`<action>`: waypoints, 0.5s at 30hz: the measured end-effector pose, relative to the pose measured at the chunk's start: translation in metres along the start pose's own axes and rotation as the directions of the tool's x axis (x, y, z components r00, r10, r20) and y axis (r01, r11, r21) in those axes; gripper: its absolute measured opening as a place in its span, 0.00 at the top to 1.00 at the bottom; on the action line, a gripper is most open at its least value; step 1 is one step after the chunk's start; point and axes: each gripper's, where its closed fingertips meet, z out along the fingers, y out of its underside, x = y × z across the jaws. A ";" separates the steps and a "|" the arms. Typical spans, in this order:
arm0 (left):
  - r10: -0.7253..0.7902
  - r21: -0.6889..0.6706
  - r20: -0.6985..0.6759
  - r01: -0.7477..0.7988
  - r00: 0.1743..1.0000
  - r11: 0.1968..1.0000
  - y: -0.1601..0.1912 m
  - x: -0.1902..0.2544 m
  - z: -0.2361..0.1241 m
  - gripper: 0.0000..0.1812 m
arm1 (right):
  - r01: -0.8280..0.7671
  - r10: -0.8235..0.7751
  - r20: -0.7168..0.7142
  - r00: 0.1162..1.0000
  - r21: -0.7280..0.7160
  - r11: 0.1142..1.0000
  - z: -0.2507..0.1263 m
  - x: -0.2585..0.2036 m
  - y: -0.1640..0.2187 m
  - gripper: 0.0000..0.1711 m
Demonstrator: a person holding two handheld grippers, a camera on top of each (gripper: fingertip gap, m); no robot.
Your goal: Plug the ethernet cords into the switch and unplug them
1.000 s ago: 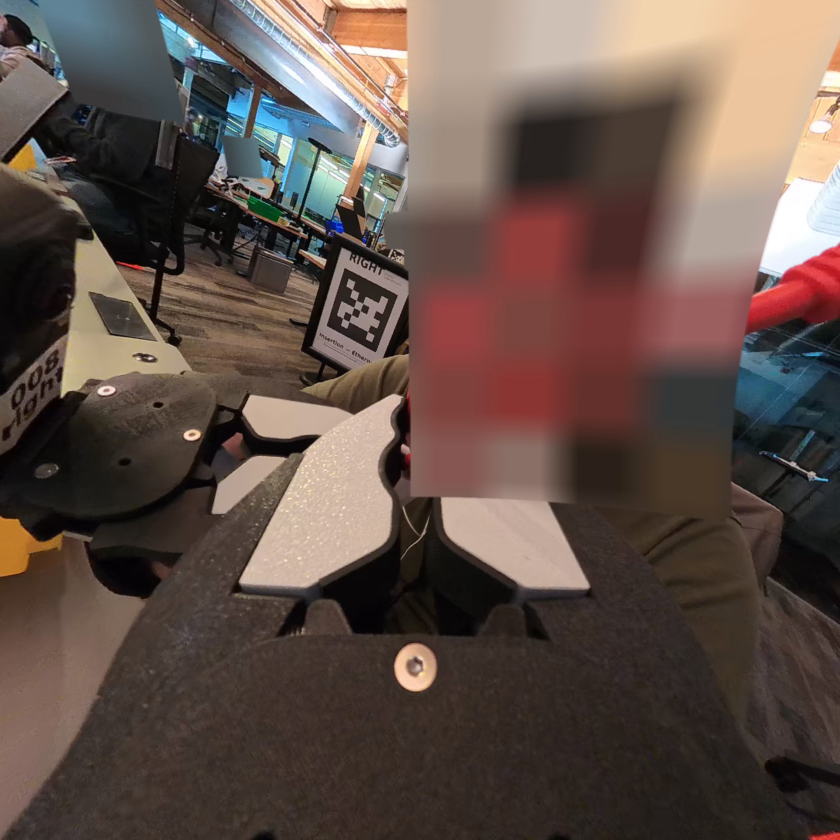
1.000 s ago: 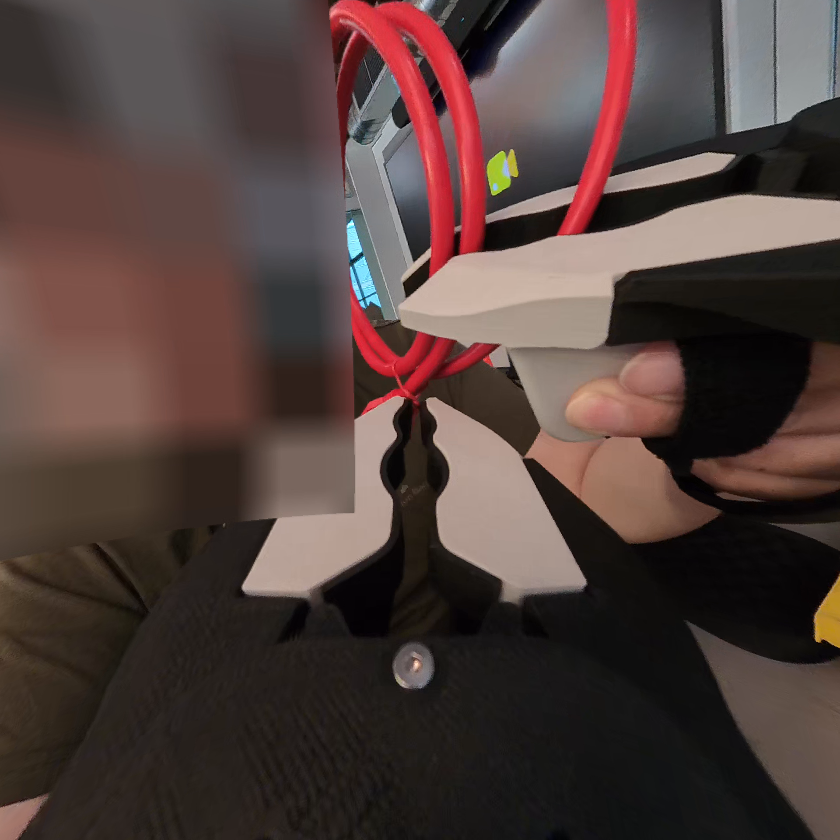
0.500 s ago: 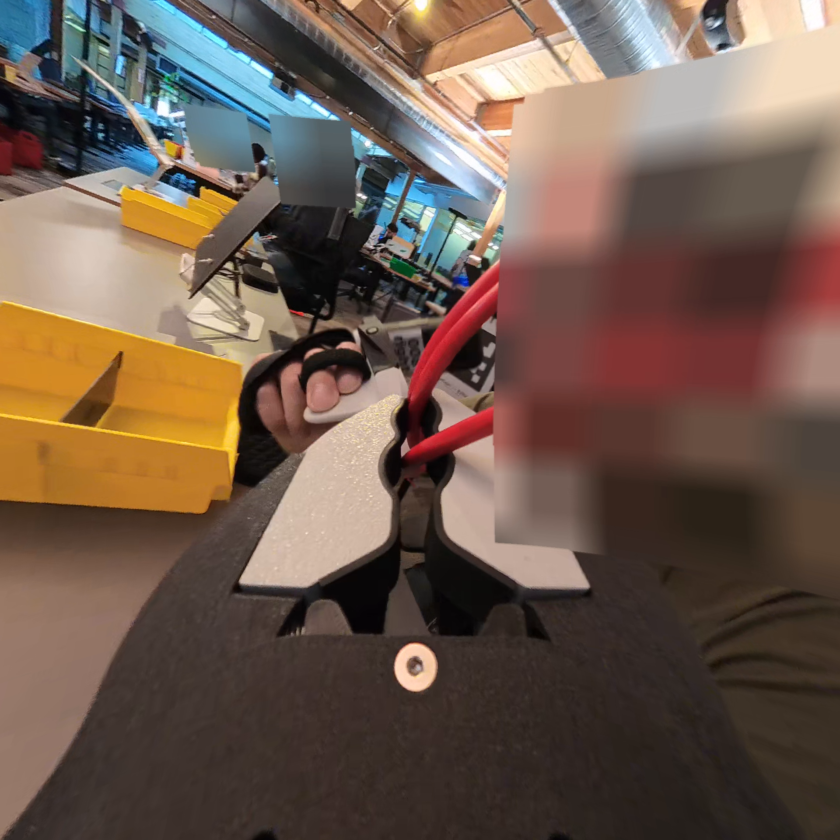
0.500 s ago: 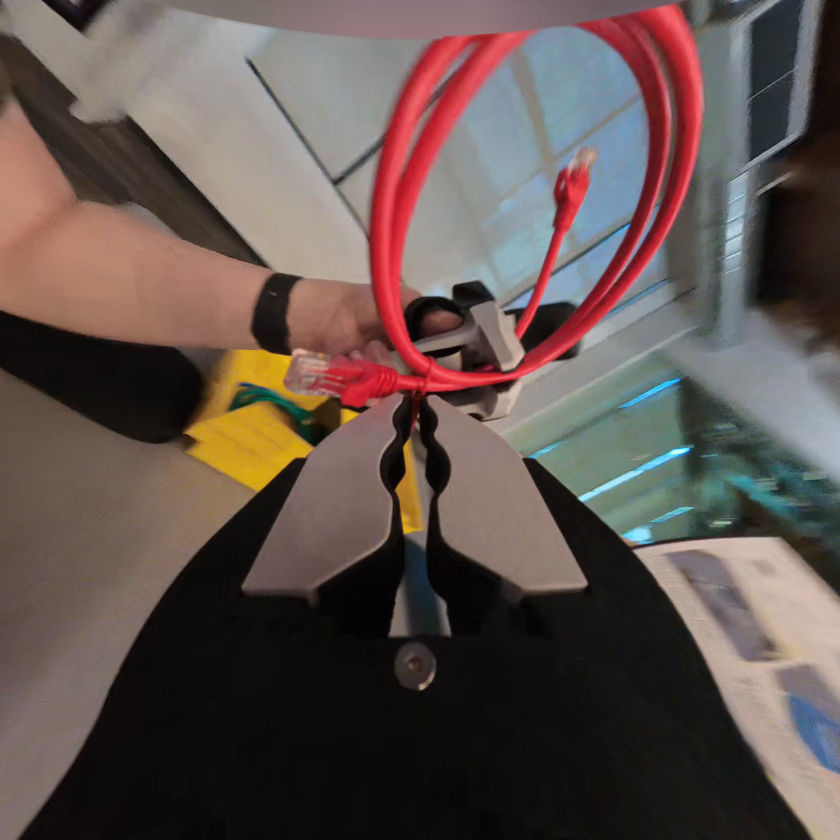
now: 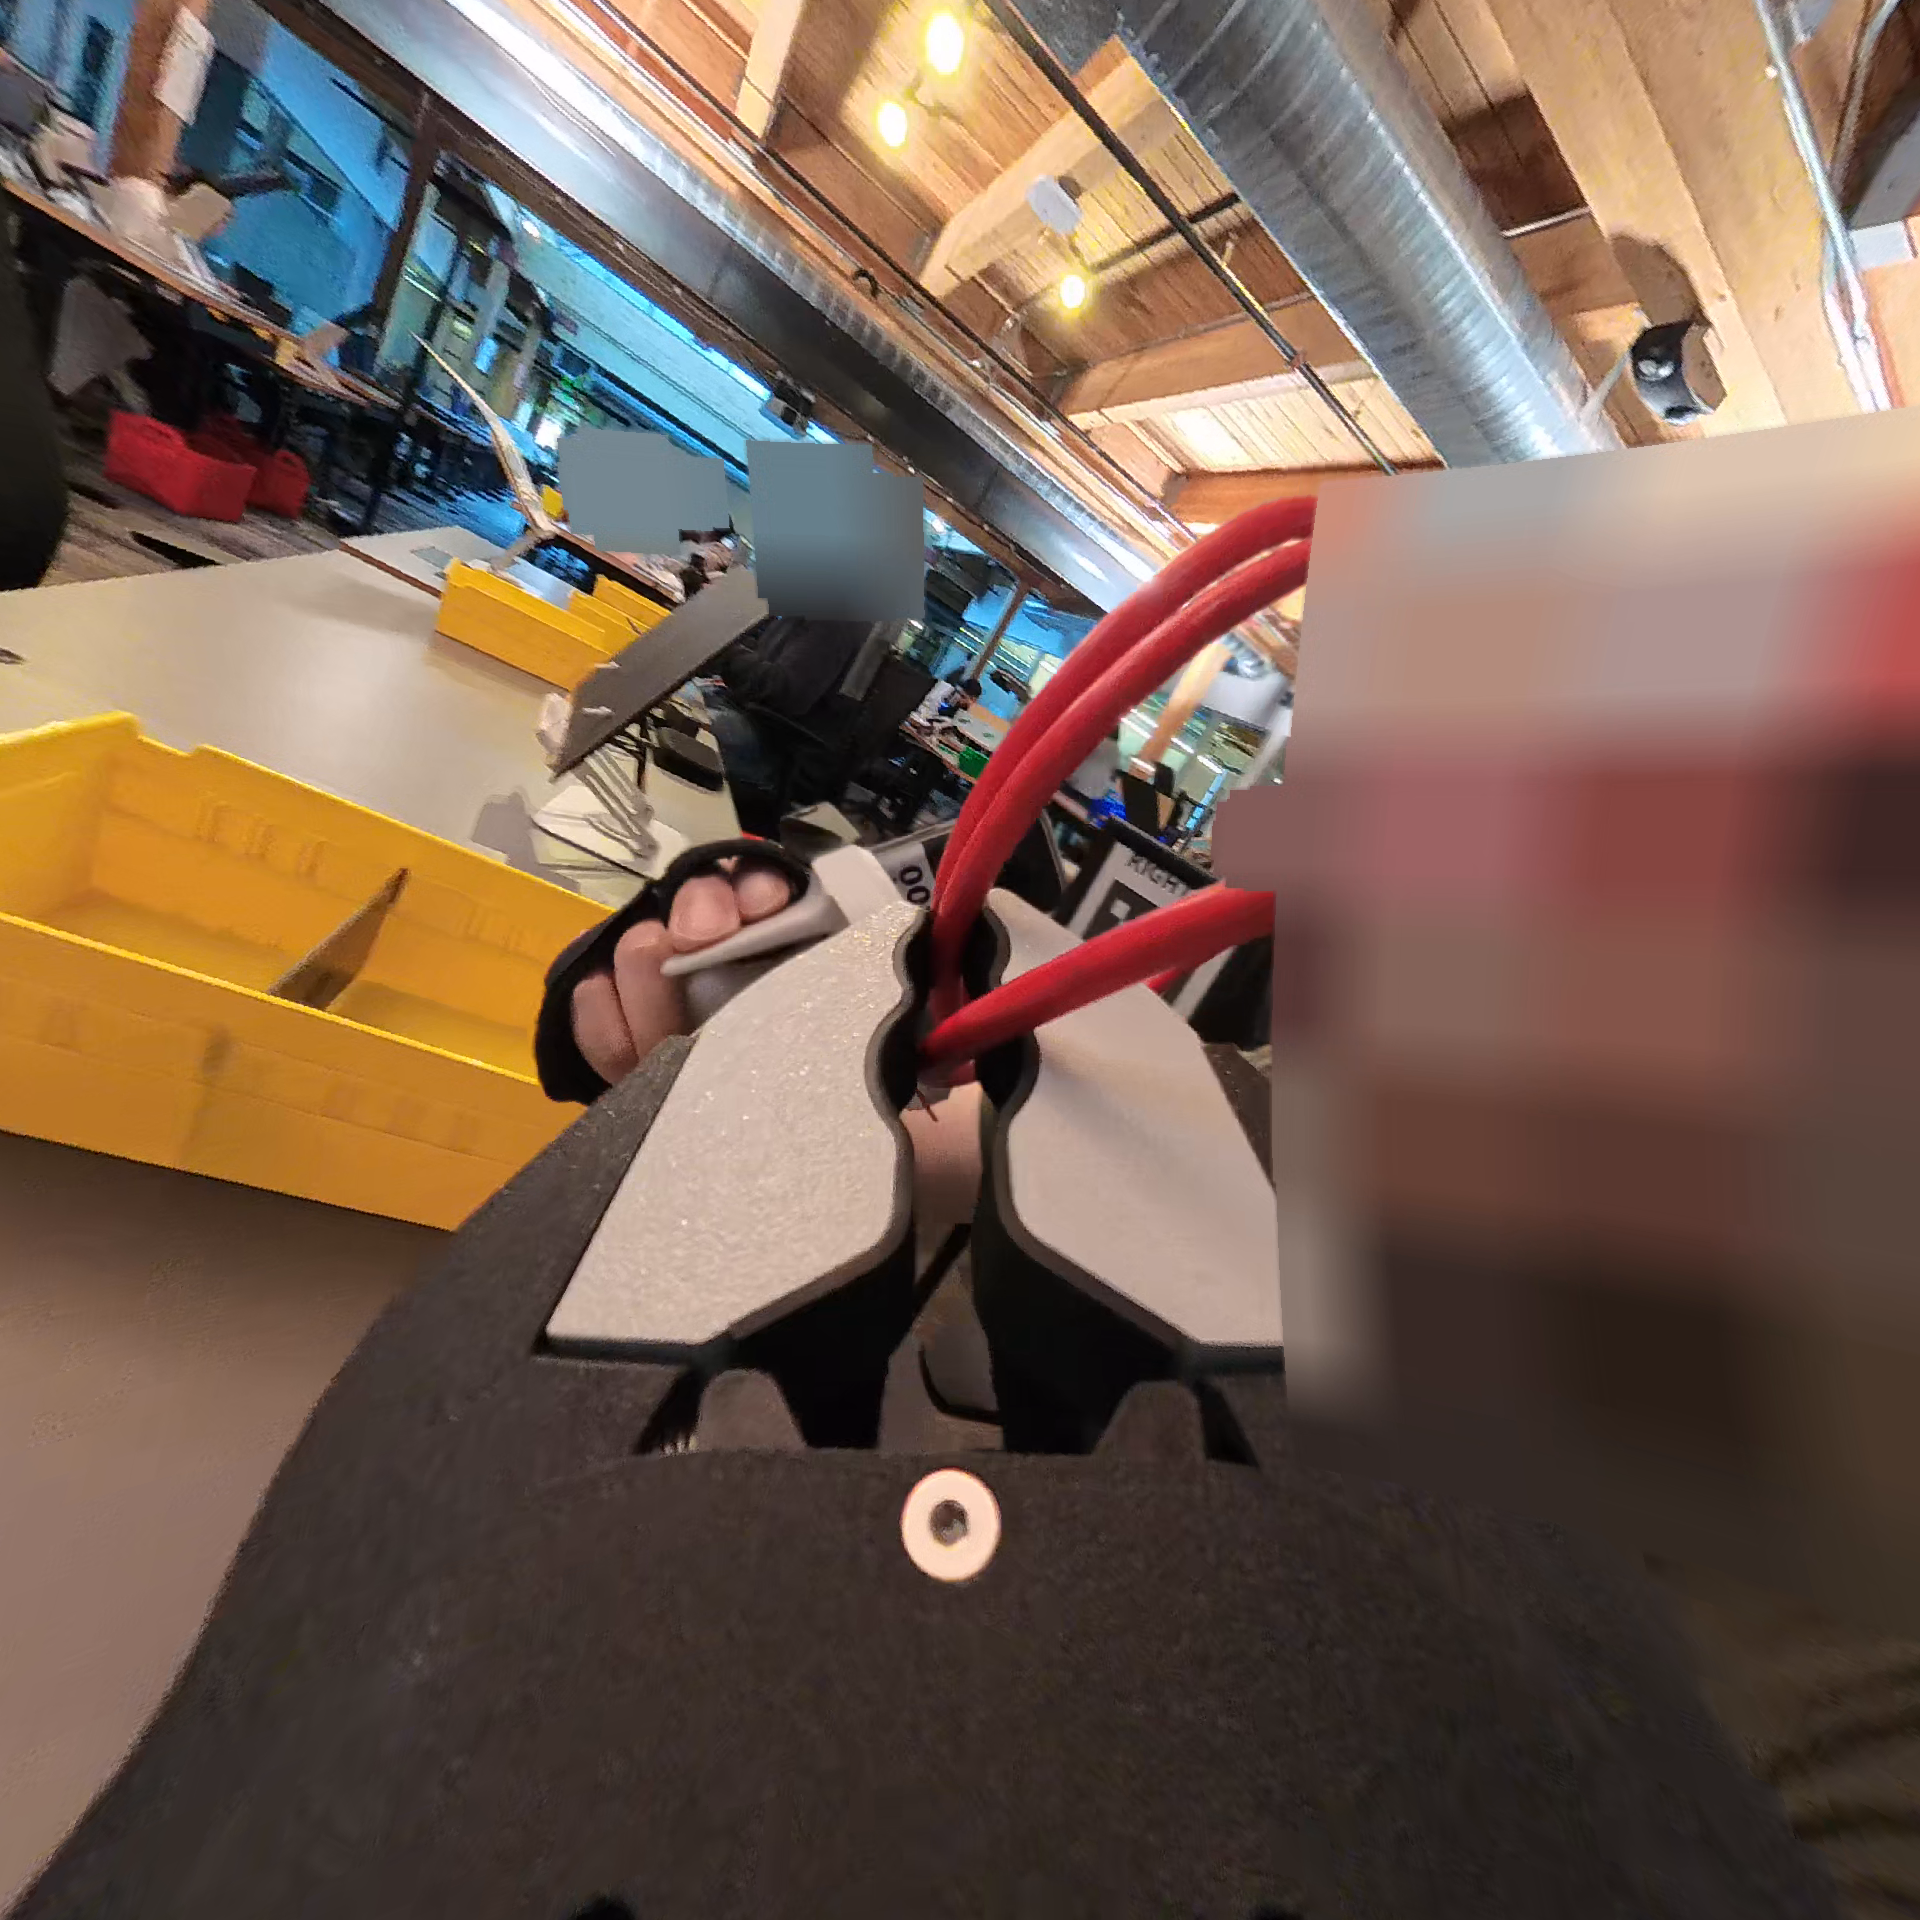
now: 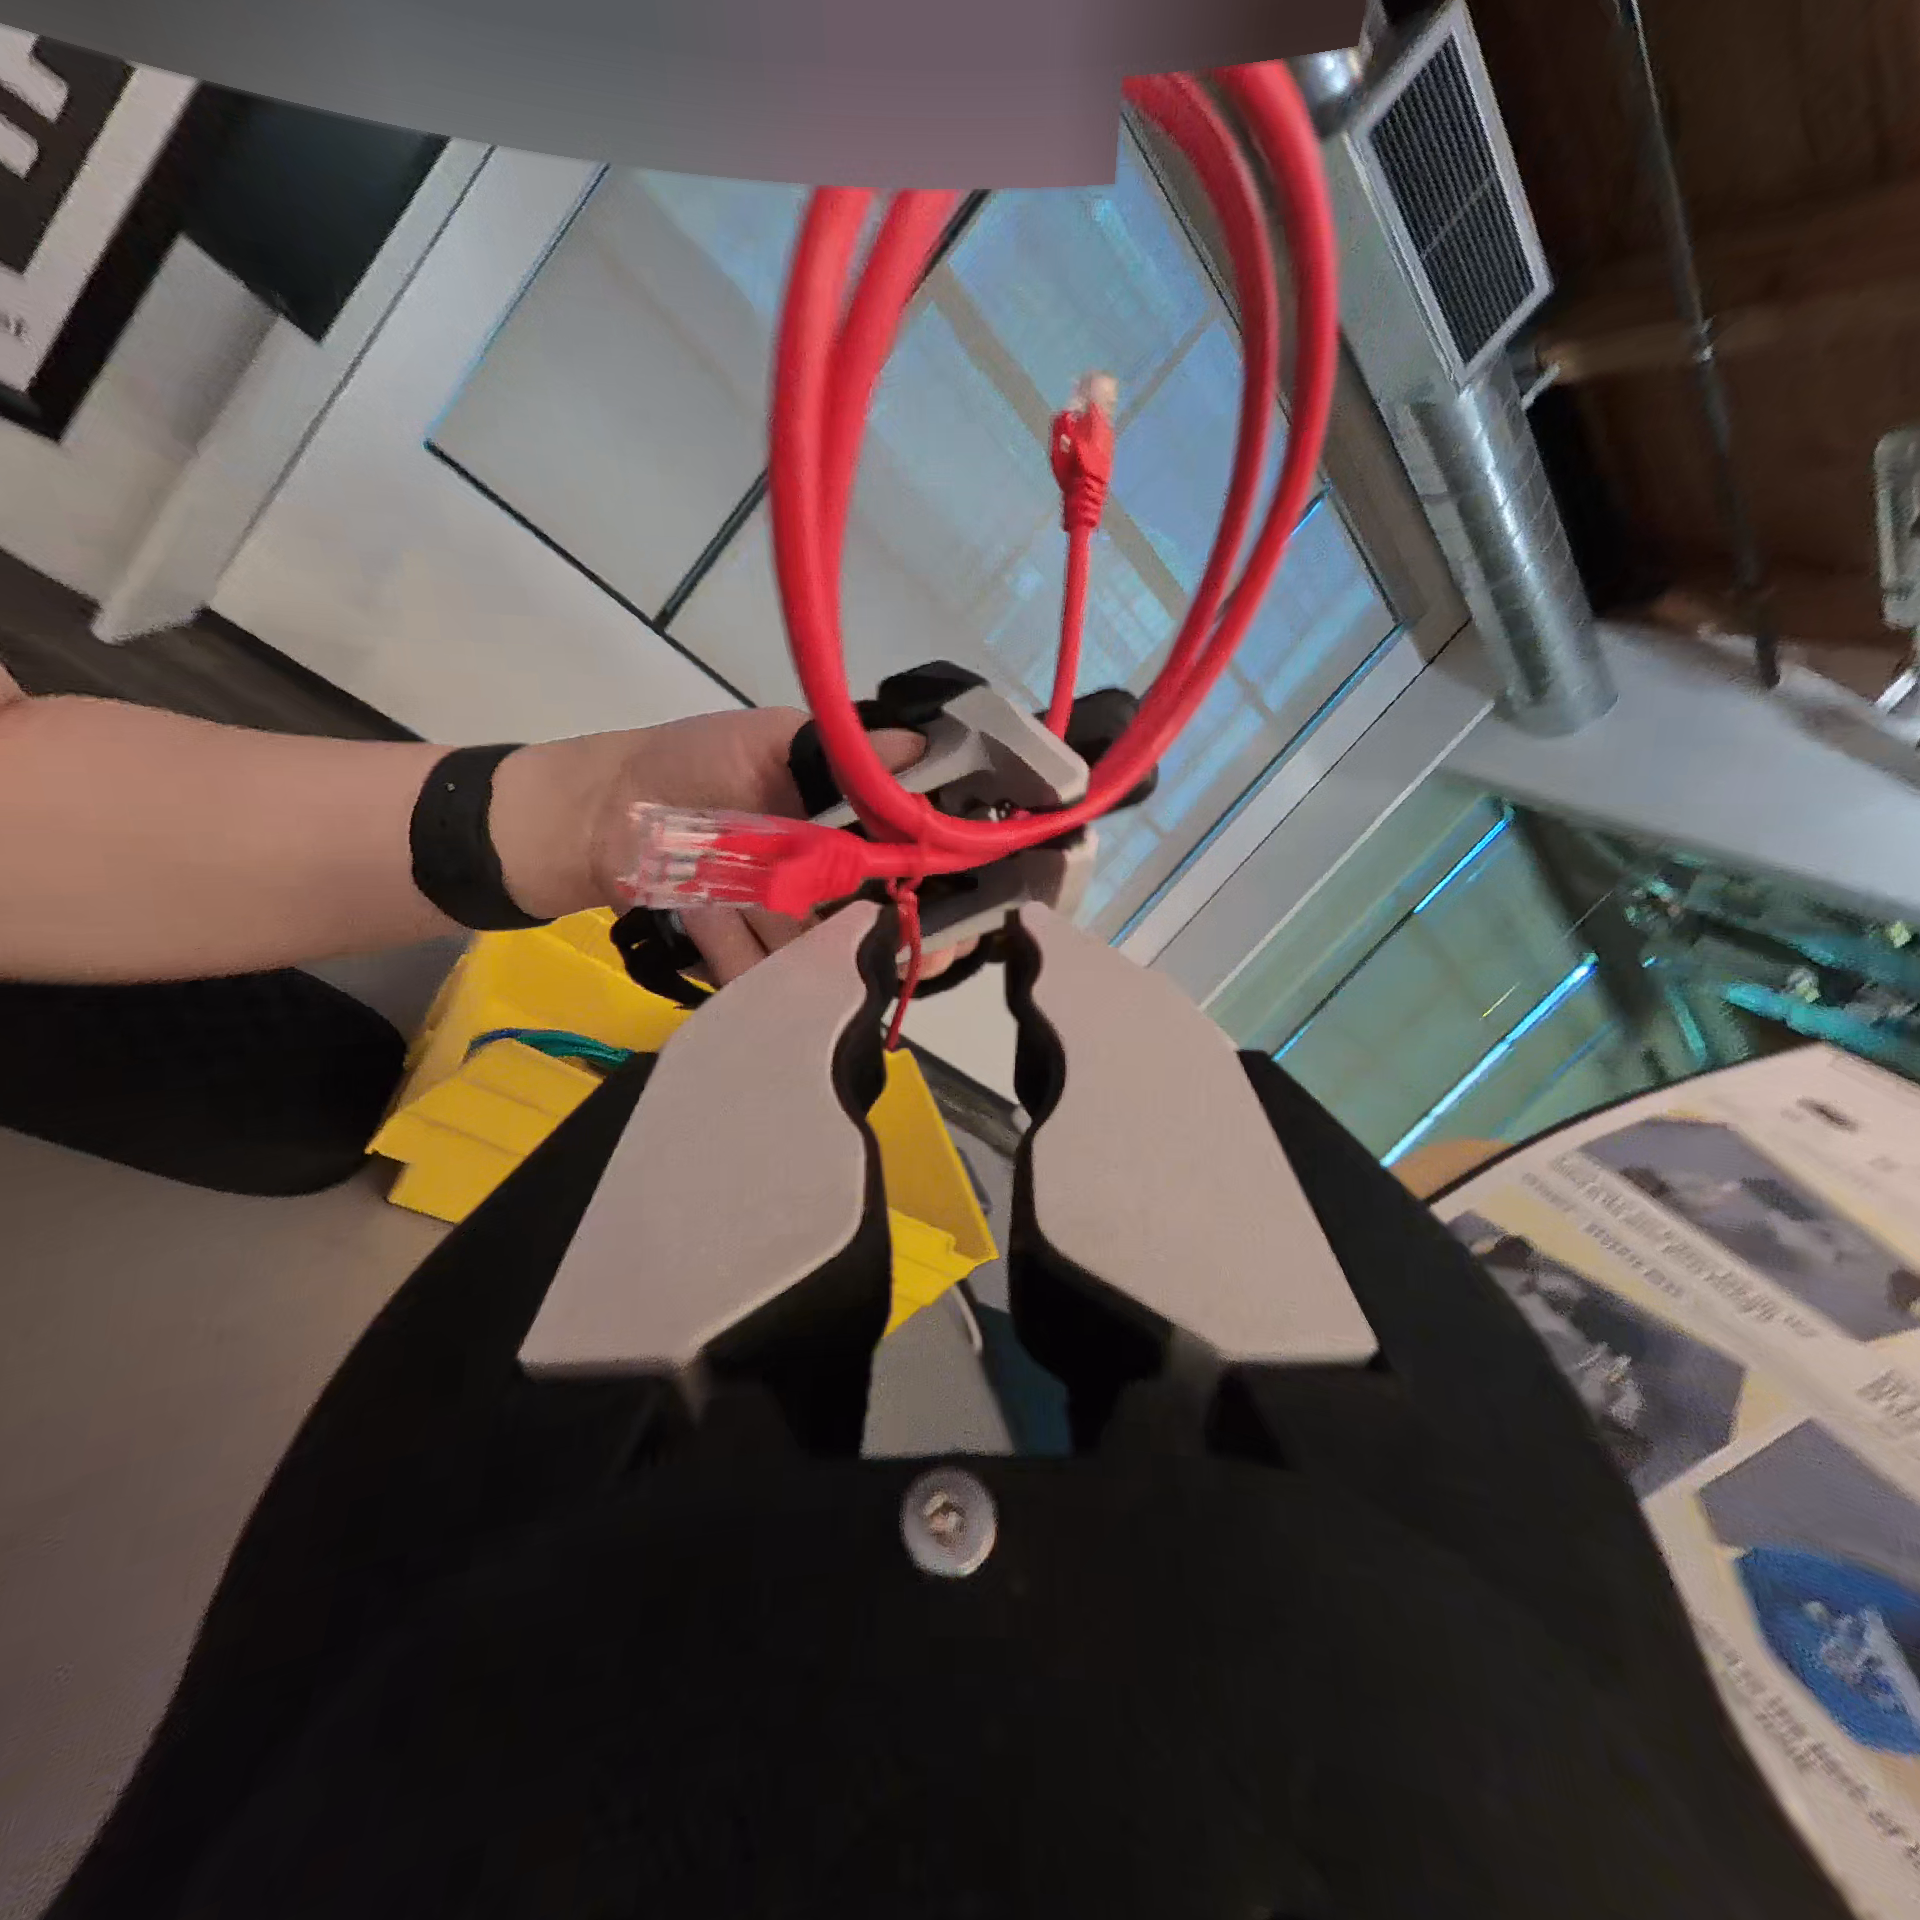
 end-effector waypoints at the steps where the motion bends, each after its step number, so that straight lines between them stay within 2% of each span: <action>1: 0.011 0.005 0.024 -0.011 1.000 1.000 -0.001 -0.002 -0.001 0.97 | -0.044 0.044 -0.001 0.999 0.003 0.999 -0.002 0.005 0.004 0.86; 3: 0.056 0.030 0.116 -0.060 0.992 0.998 -0.007 -0.010 -0.004 0.97 | -0.123 0.123 0.003 0.992 -0.013 0.992 -0.005 0.013 0.017 0.86; 6: 0.152 0.045 0.269 -0.171 0.951 0.984 -0.017 -0.018 -0.014 0.97 | -0.211 0.213 -0.008 0.977 -0.166 0.963 -0.006 0.023 0.059 0.86; 9: 0.245 0.031 0.462 -0.291 0.853 0.956 -0.029 -0.029 -0.029 0.97 | -0.298 0.271 -0.126 0.954 -0.336 0.893 -0.011 0.039 0.103 0.86; 12: 0.315 -0.028 0.653 -0.393 0.689 0.919 -0.040 -0.039 -0.050 0.97 | -0.396 0.329 -0.226 0.917 -0.408 0.823 -0.017 0.051 0.126 0.86; 15: 0.372 -0.173 0.838 -0.453 0.399 0.875 -0.049 -0.053 -0.083 0.97 | -0.465 0.361 -0.303 0.882 -0.439 0.769 -0.024 0.060 0.137 0.86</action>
